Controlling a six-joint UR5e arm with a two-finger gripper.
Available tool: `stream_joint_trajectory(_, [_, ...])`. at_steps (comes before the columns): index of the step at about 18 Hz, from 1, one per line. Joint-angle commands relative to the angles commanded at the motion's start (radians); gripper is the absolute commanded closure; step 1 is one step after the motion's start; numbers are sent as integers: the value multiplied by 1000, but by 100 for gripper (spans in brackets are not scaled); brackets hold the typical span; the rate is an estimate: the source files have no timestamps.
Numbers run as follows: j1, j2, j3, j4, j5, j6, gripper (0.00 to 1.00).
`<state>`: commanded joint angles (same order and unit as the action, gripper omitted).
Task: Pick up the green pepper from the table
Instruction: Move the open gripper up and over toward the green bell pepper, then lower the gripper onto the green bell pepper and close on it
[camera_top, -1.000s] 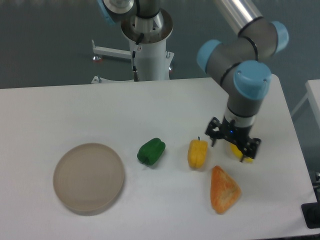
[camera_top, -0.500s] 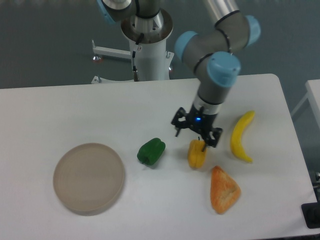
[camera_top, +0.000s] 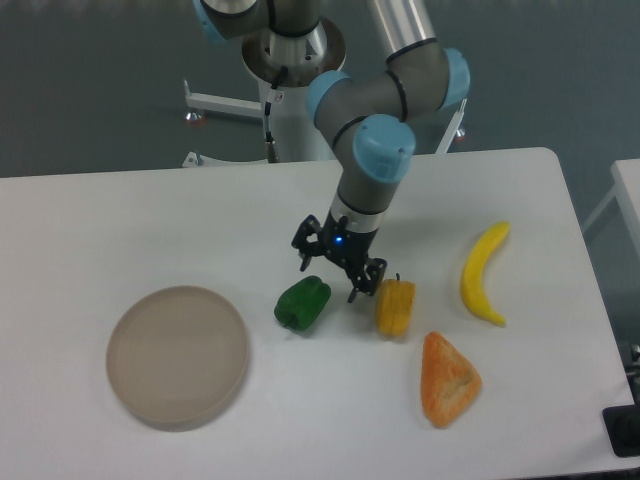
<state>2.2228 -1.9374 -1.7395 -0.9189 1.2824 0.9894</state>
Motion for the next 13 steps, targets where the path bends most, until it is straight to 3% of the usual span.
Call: stream_joint_trajectory(13, [-23, -41, -6, 41, 2, 3, 0])
